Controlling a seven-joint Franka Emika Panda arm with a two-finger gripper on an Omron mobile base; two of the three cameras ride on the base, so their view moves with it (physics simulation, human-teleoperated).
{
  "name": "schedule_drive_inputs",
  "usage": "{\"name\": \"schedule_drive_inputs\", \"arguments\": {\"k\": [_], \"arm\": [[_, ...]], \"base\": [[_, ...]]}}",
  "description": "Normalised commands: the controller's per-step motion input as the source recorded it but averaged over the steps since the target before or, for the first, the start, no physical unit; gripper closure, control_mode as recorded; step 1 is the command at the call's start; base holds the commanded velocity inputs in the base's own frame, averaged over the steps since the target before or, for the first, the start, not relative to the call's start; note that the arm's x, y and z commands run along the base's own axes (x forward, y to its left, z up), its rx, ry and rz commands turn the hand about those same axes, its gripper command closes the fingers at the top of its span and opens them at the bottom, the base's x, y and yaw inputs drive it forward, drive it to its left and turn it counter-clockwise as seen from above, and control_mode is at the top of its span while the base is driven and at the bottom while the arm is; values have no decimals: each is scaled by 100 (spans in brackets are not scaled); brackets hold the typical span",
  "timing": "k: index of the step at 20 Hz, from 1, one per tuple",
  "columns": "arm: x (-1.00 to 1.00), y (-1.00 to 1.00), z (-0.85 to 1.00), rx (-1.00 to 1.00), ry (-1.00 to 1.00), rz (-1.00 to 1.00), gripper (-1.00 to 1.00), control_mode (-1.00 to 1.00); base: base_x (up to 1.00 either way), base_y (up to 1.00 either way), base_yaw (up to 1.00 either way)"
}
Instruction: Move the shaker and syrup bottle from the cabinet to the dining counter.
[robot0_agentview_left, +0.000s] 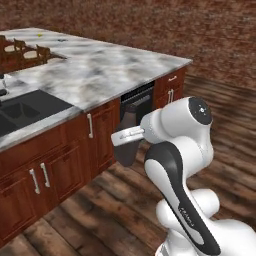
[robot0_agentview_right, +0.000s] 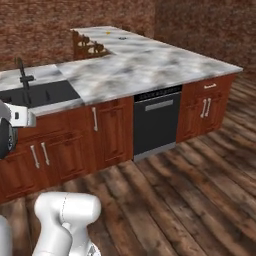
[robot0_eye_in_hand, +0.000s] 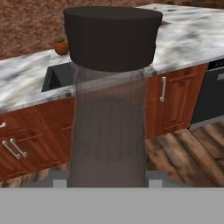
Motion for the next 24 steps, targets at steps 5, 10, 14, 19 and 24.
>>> {"name": "schedule_drive_inputs", "arguments": {"k": [5, 10, 14, 19, 24], "arm": [[0, 0, 0, 0, 0, 0, 100, 100], [0, 0, 0, 0, 0, 0, 100, 100], [0, 0, 0, 0, 0, 0, 100, 100], [0, 0, 0, 0, 0, 0, 100, 100], [0, 0, 0, 0, 0, 0, 100, 100]], "base": [[73, -52, 0], [73, -53, 0], [73, -51, 0], [72, -47, 0], [67, -44, 0]]}}
